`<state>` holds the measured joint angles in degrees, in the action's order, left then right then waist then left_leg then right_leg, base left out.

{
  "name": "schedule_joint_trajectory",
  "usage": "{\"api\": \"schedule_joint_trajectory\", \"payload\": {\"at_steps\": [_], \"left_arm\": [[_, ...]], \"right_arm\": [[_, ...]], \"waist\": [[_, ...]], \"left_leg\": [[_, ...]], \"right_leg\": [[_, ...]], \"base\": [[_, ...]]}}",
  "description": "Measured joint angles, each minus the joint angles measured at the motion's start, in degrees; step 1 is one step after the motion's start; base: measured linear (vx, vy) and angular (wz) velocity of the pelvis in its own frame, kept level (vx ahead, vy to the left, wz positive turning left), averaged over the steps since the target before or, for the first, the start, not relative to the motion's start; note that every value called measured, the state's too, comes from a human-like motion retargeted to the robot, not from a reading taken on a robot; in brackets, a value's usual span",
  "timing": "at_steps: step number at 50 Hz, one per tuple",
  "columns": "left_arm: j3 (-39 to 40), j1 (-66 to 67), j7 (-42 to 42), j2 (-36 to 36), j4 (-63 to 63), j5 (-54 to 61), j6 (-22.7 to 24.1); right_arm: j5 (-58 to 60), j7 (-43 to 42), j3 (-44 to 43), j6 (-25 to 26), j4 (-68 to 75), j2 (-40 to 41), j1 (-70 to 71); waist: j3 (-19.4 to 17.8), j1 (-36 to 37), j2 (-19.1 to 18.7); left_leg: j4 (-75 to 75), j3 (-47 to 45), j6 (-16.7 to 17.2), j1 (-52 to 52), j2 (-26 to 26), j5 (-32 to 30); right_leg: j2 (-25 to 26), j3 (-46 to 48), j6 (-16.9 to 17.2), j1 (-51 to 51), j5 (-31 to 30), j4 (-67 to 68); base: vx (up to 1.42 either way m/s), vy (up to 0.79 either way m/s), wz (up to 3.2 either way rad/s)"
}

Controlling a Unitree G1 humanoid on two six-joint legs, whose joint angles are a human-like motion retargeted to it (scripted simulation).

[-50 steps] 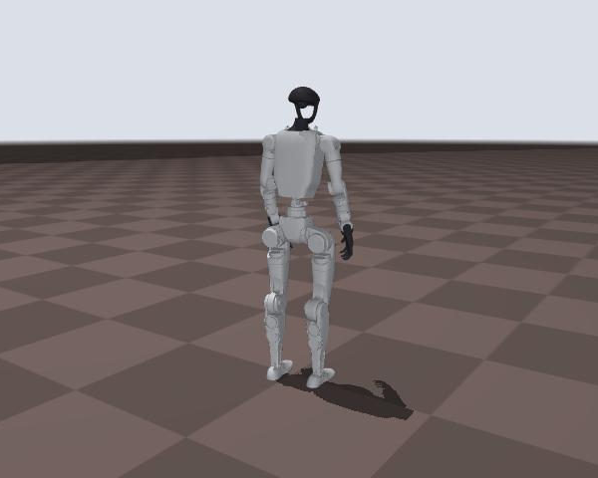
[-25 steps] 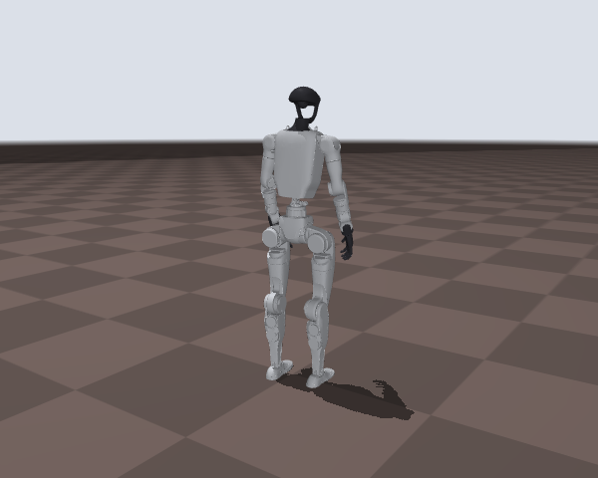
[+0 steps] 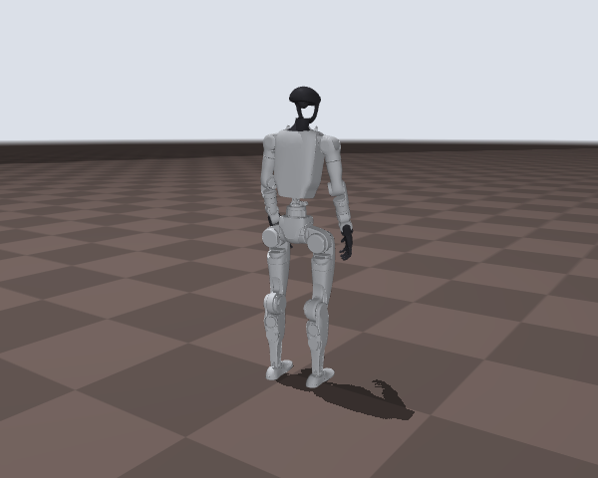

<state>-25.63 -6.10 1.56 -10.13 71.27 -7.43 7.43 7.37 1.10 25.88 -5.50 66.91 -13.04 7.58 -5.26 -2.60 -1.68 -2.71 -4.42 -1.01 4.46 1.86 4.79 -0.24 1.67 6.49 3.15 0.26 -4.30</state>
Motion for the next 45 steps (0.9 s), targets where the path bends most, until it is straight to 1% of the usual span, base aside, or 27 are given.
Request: {"api": "schedule_joint_trajectory", "payload": {"at_steps": [45], "left_arm": [[-0.2, -0.86, 0.48, -0.2, 0.58, 2.76, 0.22]], "right_arm": [[-1.95, 1.6, 1.98, -0.74, 0.35, 0.48, -0.3]], "waist": [[-0.1, 0.41, 0.13]], "left_leg": [[-0.41, 0.77, 0.04, -0.08, -0.03, -0.4]], "right_leg": [[0.03, 0.97, -1.41, -0.04, 0.35, 0.19]], "base": [[0.0, 0.0, 0.0]]}}
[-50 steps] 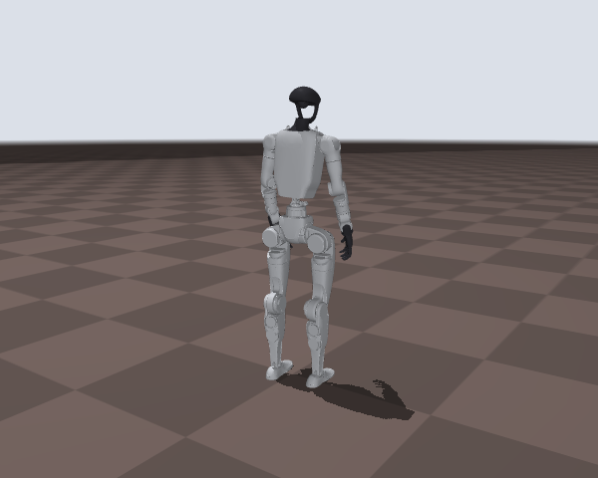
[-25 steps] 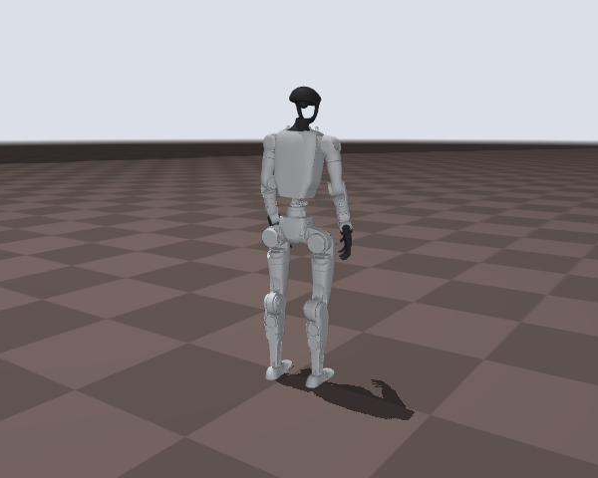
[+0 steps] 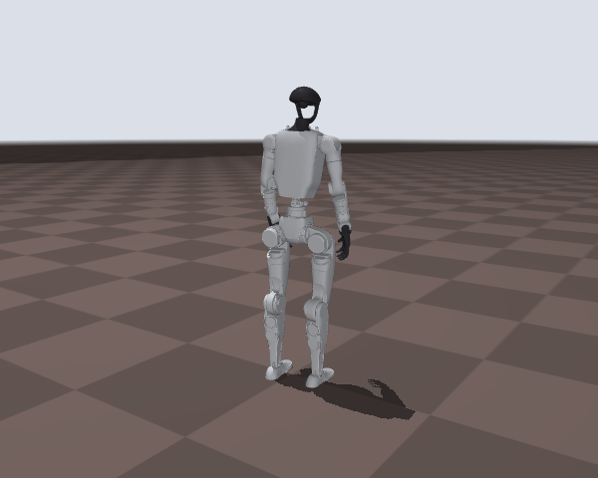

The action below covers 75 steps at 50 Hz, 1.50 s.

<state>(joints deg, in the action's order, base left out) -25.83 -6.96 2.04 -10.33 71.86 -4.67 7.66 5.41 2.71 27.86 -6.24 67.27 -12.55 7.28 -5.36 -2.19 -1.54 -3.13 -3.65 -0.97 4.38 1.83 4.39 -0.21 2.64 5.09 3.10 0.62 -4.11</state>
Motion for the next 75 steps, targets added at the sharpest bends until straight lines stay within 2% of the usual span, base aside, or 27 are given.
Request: {"api": "schedule_joint_trajectory", "payload": {"at_steps": [75], "left_arm": [[-0.93, -1.74, 0.52, 0.84, 0.82, -1.78, 0.82]], "right_arm": [[2.93, 1.25, 2.72, -0.94, 2.31, -0.08, -2.5]], "waist": [[1.47, 0.46, -0.37]], "left_leg": [[-0.85, 2.36, 1.42, -0.38, 0.0, 0.06]], "right_leg": [[-0.14, 3.58, -1.61, 0.44, 0.5, 0.52]], "base": [[0.0, 0.0, 0.0]]}}
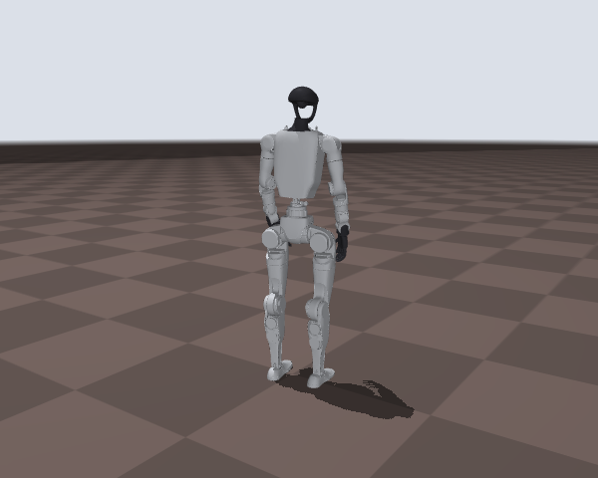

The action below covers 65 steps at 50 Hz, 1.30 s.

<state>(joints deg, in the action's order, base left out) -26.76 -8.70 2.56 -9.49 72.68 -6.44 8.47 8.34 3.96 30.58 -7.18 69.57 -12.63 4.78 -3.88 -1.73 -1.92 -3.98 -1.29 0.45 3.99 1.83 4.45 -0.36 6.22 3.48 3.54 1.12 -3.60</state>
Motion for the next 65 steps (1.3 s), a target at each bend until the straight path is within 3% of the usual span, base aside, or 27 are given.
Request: {"api": "schedule_joint_trajectory", "payload": {"at_steps": [65], "left_arm": [[-2.45, -1.27, -1.37, 1.94, 0.3, -3.71, 0.36]], "right_arm": [[2.01, -2.21, -0.21, -0.33, 1.72, -0.94, -3.28]], "waist": [[1.26, 0.49, -1.79]], "left_leg": [[1.02, 2.95, 1.32, -1.45, 0.11, 1.34]], "right_leg": [[-0.25, 3.8, -0.95, -0.02, 0.68, 1.19]], "base": [[0.0, 0.0, 0.0]]}}
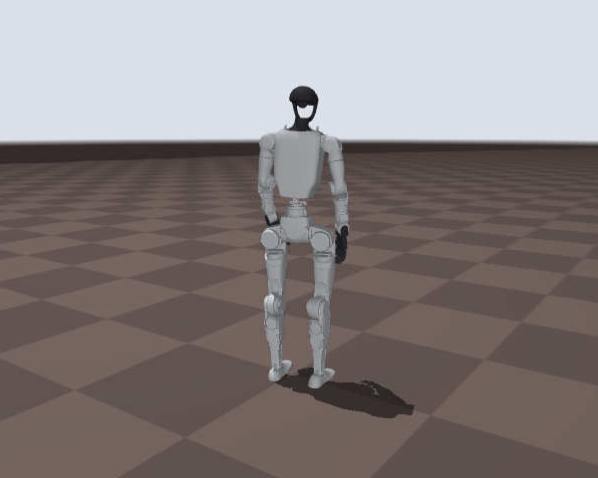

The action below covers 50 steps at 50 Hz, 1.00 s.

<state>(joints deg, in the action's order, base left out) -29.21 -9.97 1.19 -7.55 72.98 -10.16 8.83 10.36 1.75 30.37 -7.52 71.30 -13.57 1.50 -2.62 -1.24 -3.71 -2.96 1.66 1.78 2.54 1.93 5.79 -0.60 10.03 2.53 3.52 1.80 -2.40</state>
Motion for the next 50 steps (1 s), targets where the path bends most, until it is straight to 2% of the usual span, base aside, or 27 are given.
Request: {"api": "schedule_joint_trajectory", "payload": {"at_steps": [50], "left_arm": [[-1.88, 0.28, 1.31, -0.07, -0.54, -2.95, 0.46]], "right_arm": [[-0.59, 0.28, -1.46, -0.27, -0.49, 0.11, -2.24]], "waist": [[0.73, 0.41, -0.54]], "left_leg": [[0.71, 1.21, 0.74, -0.51, -0.07, 1.06]], "right_leg": [[-0.03, 1.17, -0.52, -0.25, 1.0, 1.17]], "base": [[0.0, 0.0, 0.0]]}}
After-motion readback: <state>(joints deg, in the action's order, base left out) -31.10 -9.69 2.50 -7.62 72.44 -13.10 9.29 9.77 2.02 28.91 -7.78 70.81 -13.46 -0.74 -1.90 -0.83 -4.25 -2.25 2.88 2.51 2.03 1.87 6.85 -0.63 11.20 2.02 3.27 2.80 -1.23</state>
